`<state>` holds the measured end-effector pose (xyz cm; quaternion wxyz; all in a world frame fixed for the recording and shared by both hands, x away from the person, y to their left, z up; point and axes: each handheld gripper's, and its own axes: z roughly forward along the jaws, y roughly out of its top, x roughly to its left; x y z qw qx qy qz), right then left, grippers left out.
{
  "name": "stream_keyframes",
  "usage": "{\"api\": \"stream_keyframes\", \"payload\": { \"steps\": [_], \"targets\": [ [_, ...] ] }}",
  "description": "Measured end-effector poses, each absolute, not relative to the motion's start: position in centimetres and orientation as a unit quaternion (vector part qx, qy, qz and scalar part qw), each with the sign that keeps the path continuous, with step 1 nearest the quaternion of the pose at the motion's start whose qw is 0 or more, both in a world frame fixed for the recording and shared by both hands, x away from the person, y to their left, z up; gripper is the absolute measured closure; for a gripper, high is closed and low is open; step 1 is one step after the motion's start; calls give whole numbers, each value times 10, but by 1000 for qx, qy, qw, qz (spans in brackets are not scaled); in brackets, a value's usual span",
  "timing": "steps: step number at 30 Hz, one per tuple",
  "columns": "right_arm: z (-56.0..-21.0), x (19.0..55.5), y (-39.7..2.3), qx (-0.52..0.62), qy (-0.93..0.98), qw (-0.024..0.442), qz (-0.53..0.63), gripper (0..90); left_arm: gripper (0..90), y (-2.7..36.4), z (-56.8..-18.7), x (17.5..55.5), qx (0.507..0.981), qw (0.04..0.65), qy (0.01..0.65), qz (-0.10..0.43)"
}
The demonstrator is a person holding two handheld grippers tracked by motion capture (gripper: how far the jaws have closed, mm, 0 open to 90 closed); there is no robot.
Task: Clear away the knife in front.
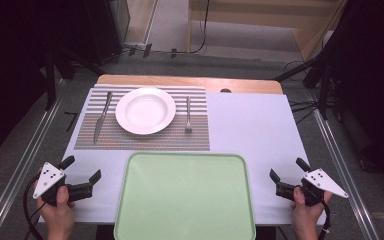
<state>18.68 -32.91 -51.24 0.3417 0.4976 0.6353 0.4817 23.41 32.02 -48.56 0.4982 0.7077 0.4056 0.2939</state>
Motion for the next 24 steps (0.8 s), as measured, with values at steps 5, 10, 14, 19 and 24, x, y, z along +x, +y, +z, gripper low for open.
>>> {"api": "stream_keyframes", "payload": {
  "steps": [5, 10, 14, 19, 24],
  "targets": [
    [-514, 186, -328, 497, 638, 334, 484, 0, 0, 316, -478, 237, 702, 509, 408, 287],
    [-515, 185, -327, 491, 642, 333, 486, 0, 0, 302, -470, 239, 713, 502, 395, 289],
    [-515, 185, -328, 493, 639, 329, 491, 0, 0, 292, -462, 242, 721, 504, 383, 281],
    [-516, 185, -327, 489, 643, 327, 490, 0, 0, 287, -453, 254, 722, 501, 382, 286],
    [-516, 186, -327, 488, 644, 326, 491, 0, 0, 288, -444, 270, 722, 497, 389, 283]
  ]
}}
